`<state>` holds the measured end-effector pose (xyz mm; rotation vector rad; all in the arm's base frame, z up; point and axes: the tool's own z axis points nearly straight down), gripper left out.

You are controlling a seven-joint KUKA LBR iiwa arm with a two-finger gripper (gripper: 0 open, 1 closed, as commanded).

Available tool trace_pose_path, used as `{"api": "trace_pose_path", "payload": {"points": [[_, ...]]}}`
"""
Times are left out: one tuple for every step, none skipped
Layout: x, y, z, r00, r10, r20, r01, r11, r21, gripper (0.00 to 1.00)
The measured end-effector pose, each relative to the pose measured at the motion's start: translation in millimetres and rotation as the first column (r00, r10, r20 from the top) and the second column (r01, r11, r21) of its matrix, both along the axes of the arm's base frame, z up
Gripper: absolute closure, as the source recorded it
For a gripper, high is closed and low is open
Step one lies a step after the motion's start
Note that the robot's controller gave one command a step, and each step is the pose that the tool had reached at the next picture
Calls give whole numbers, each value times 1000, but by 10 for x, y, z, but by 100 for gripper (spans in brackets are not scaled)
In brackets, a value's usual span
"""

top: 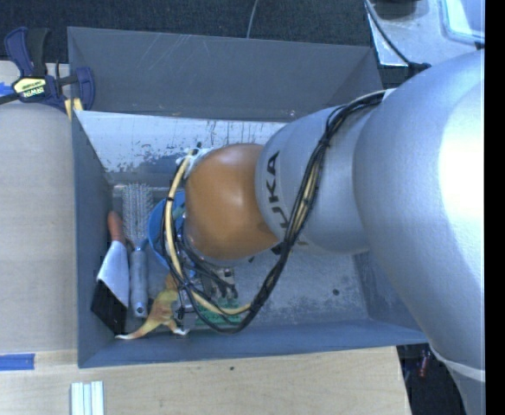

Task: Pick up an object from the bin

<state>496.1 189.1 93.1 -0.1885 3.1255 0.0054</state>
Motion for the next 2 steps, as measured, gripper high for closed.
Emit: {"api": "trace_pose_path", "payload": {"points": [[-62,-260,-180,997,-70,14,70,998,10,0],[-37,-263,-159,983,183,31,-184,983,4,0]]}}
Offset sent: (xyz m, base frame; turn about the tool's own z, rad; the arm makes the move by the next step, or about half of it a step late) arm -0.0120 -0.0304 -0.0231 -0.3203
